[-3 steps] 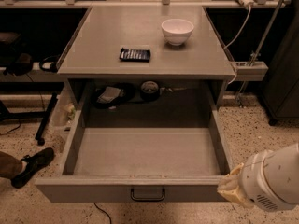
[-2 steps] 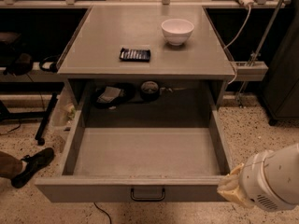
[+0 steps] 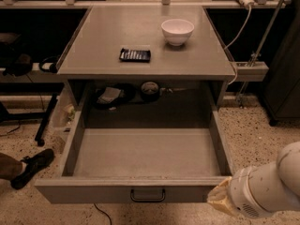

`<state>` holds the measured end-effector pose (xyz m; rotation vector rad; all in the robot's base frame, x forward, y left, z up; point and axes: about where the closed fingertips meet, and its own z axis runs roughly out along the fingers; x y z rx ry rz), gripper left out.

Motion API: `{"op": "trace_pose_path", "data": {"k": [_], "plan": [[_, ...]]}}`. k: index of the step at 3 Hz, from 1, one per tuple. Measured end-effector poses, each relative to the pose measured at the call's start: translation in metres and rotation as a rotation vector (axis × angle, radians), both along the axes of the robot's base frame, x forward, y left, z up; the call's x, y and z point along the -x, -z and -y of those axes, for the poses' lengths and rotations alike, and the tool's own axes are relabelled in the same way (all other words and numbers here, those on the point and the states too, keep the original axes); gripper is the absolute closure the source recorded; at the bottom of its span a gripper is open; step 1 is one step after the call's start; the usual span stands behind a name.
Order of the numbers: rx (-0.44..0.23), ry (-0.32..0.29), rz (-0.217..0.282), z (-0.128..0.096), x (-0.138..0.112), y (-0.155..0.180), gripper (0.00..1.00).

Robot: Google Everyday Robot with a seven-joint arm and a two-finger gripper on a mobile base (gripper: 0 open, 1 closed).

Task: Close top drawer

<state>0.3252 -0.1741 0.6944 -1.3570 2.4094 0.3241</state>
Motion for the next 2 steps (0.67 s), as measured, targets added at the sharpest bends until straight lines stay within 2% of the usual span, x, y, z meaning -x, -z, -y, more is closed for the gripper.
{"op": "trace_pose_path", "data": {"k": [1,2], "plan": [[-0.043,-0.015,0.005,-0.007,-0.010,0.026,1.00],[-0.079,-0.060,0.019,-0.022,-0.025,0.039,0.85]]}}
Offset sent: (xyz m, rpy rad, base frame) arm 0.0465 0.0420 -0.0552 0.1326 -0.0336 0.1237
